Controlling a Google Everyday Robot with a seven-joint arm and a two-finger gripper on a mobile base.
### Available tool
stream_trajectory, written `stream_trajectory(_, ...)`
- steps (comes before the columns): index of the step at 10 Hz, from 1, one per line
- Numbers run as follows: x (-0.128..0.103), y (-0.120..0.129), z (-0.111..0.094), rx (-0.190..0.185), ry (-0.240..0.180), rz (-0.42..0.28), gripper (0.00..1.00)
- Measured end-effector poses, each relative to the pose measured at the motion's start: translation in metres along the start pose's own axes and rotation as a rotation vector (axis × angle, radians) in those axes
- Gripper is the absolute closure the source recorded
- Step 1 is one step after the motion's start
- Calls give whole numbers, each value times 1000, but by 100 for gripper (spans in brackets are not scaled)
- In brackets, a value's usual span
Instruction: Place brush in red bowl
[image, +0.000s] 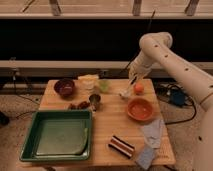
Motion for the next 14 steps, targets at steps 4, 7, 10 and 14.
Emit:
stream_trajectory(4,-7,13,-37,63,10,9,100)
stream_trajectory(7,-6,27,-54,82,20,25,100)
stream_trajectory(10,-1,46,-59,71,28,48,100)
stream_trajectory(14,2,66,-47,47,26,93,73)
